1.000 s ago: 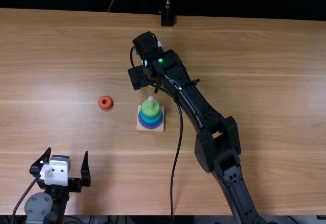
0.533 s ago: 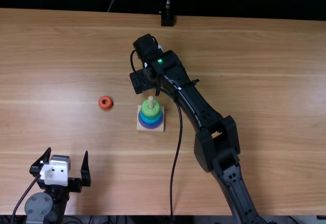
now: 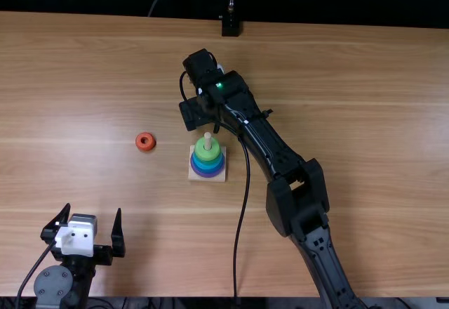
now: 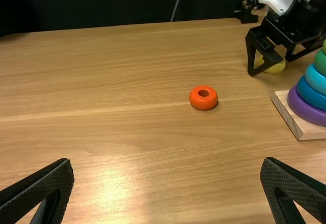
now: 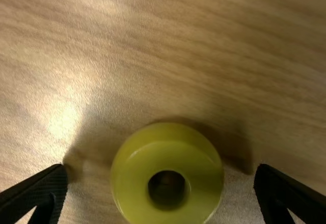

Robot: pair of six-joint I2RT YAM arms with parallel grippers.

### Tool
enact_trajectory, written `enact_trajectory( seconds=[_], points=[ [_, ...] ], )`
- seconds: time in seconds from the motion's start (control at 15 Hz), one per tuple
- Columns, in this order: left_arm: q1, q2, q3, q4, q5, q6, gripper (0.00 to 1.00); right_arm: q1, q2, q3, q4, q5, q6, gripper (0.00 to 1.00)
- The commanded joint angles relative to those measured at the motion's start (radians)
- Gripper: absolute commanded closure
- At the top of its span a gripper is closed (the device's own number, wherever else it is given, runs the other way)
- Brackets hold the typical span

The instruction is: Build the Hanoi tower: stack the rings onto the peg from bottom to top in this color order: purple, dark blue, light blue, dark green, light green, yellow, orange.

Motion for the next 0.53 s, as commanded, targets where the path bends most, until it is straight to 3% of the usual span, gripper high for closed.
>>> enact_trajectory(
  seconds=[0.0, 0.2, 0.47],
  points=[
    [0.008, -0.012, -0.101, -0.086, 0.017, 0.009, 0.0, 0.01, 0.033, 0.045, 0.005, 0.004, 0.008, 0.58],
    [0.008, -0.012, -0.101, -0.086, 0.017, 0.009, 0.0, 0.013, 0.038, 0.05, 0.001, 0.004, 0.004, 1.0],
    [0.008, -0.012, -0.101, -0.086, 0.017, 0.009, 0.0, 0.01, 0.029, 0.053, 0.007, 0.004, 0.0, 1.0]
  ],
)
